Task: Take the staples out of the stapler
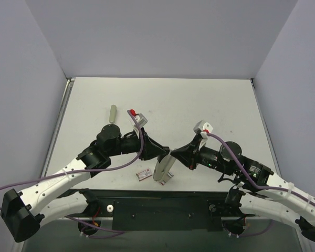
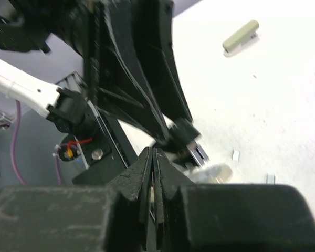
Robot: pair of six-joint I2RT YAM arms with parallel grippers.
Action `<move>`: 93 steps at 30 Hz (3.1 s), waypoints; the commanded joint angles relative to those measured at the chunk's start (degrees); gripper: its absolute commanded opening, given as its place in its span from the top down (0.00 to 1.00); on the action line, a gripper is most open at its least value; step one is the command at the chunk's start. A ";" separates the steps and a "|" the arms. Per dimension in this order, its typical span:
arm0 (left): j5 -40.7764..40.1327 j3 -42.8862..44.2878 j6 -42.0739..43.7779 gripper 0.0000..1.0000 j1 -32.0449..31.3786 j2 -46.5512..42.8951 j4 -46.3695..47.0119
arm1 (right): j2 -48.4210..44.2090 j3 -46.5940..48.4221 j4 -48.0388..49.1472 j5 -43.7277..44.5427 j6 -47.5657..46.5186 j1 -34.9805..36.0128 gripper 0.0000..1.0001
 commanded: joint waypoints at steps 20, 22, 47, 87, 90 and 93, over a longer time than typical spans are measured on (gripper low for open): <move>17.97 0.68 -7.44 1.00 -0.17 -8.41 14.49 | -6.88 -5.55 -9.35 -20.86 -0.73 -0.40 1.00; 18.59 0.15 -8.14 1.00 -0.08 -8.68 15.63 | -5.47 -5.38 -7.50 -22.71 -0.91 -0.31 1.00; 23.08 -3.63 -6.04 1.00 -3.33 -7.19 16.69 | 25.37 17.81 -0.90 -35.10 -7.85 -0.22 1.00; 1.29 1.99 3.80 1.00 -6.32 -10.09 0.61 | 6.68 5.62 -4.15 -24.65 -5.57 -4.88 1.00; -1.34 3.93 4.86 1.00 -6.41 -9.12 -1.76 | 3.77 3.77 -4.32 -24.03 -4.34 -7.42 1.00; -4.42 5.86 6.26 1.00 -6.23 -8.68 -4.13 | 0.35 1.58 -4.59 -21.93 -3.02 -9.97 1.00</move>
